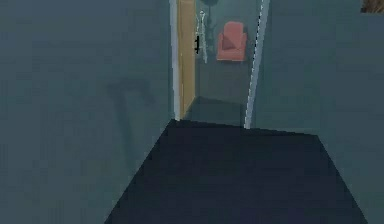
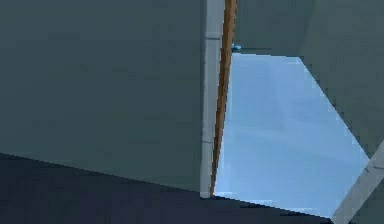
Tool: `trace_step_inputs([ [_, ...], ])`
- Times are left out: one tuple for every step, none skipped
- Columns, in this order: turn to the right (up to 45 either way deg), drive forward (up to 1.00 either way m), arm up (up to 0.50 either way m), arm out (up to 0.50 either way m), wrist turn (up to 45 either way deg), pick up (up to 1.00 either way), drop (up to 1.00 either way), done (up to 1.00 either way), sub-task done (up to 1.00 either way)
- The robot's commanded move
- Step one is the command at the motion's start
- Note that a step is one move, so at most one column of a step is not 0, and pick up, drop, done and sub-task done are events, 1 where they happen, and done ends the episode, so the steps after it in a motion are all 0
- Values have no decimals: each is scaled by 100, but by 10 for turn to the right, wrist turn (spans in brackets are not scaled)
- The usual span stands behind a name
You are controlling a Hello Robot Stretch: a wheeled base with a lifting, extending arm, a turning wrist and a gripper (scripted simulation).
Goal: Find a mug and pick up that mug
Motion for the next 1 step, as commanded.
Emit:
trace_step_inputs([
  [60,0,0,0,0,0,0,0,0],
])
